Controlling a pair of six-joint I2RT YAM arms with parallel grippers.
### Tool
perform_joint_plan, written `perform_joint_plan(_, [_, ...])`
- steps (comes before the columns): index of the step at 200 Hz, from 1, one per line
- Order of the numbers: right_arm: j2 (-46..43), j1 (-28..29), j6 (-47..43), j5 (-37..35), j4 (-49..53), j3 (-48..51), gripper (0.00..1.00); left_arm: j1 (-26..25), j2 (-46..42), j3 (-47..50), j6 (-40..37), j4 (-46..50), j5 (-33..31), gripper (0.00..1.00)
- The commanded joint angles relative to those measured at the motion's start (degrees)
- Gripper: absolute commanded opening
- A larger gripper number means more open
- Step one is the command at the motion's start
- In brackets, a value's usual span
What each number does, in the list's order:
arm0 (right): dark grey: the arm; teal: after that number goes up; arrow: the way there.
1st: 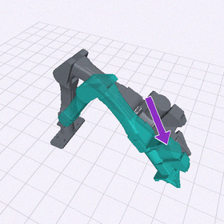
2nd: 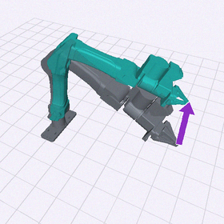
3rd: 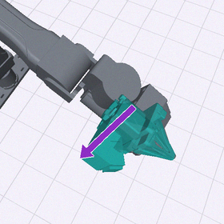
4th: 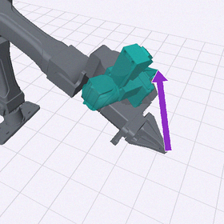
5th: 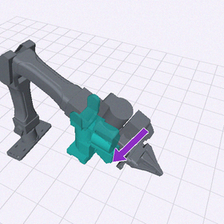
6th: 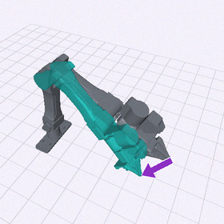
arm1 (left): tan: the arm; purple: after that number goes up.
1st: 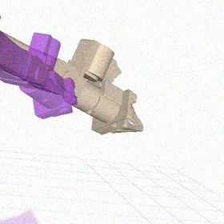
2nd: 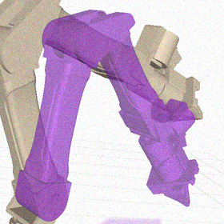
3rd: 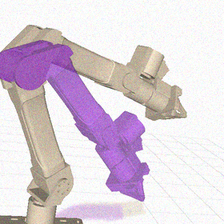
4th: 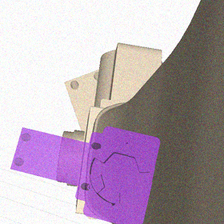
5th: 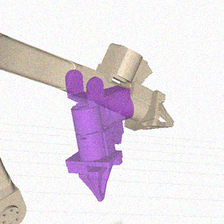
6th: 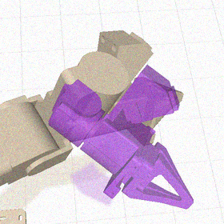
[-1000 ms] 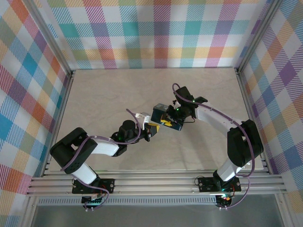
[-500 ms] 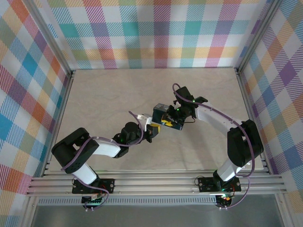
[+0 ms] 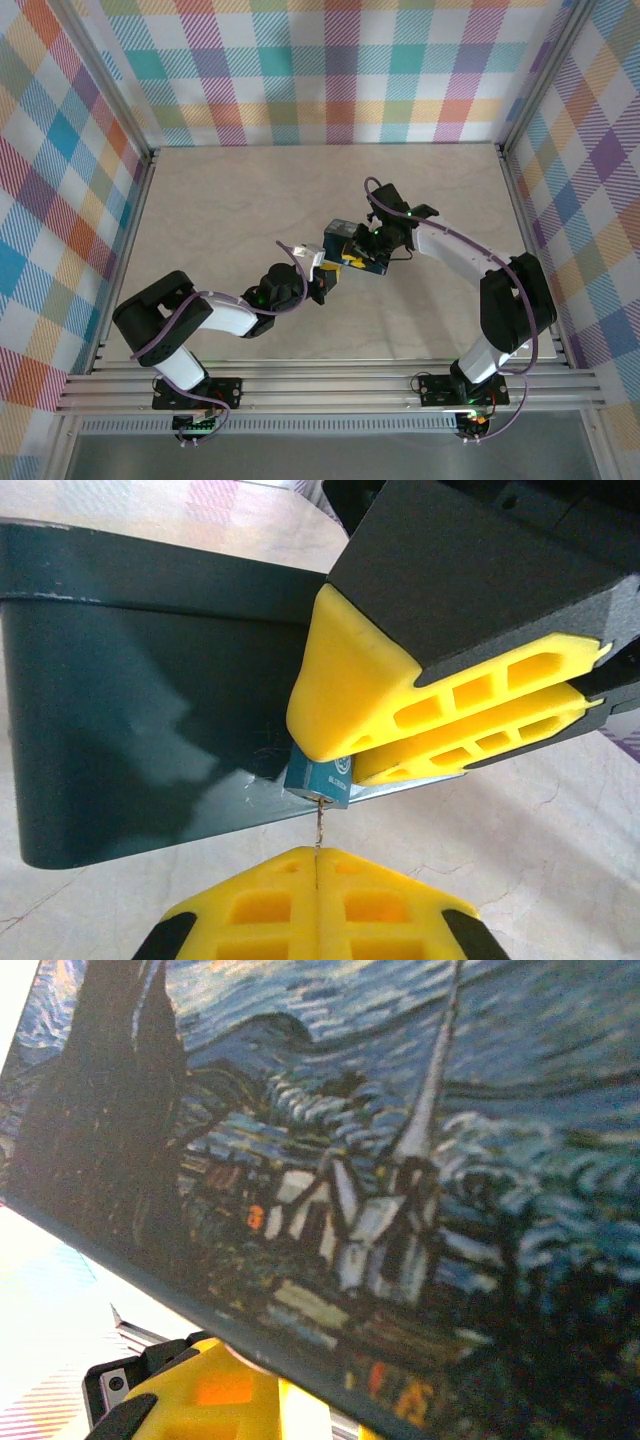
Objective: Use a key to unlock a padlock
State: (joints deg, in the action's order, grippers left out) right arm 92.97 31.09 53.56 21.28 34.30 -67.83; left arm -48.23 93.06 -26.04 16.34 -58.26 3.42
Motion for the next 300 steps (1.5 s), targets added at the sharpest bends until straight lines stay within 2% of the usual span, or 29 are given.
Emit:
perform_joint_plan(1, [-1.1,0.9,-0.2,3.3,1.6,0.4,0.0,1.7,2.6,-1.1,3.6,-9.2,2.8,0.0])
perform_joint_plan(59, [-1.6,0.9,-1.0,4.1,0.7,1.7,0.0,6.1,6.9,-2.5,13.0,-16.8,12.7,0.0])
perform_joint_plan(112, [-1.6,0.9,-1.8,4.6,0.6,2.0,0.0,7.9,8.7,-4.7,16.7,-18.1,16.7,0.0])
perform_joint_plan(173, [-2.7,0.9,-1.8,6.4,-1.1,2.7,0.0,8.7,13.0,-6.7,19.4,-19.2,16.9,0.0])
perform_joint_plan(204, [-1.8,0.9,-3.5,4.7,2.4,1.9,0.0,8.6,11.1,-6.4,16.1,-18.3,17.1,0.0])
perform_joint_plan(248, [-0.6,0.9,-3.7,5.7,3.2,1.2,0.0,3.6,5.2,-6.6,1.1,-7.0,11.4,0.0])
perform_joint_plan(300, [-0.7,0.9,-2.2,7.3,1.4,2.4,0.0,2.2,6.1,-5.0,1.0,-9.9,7.8,0.0])
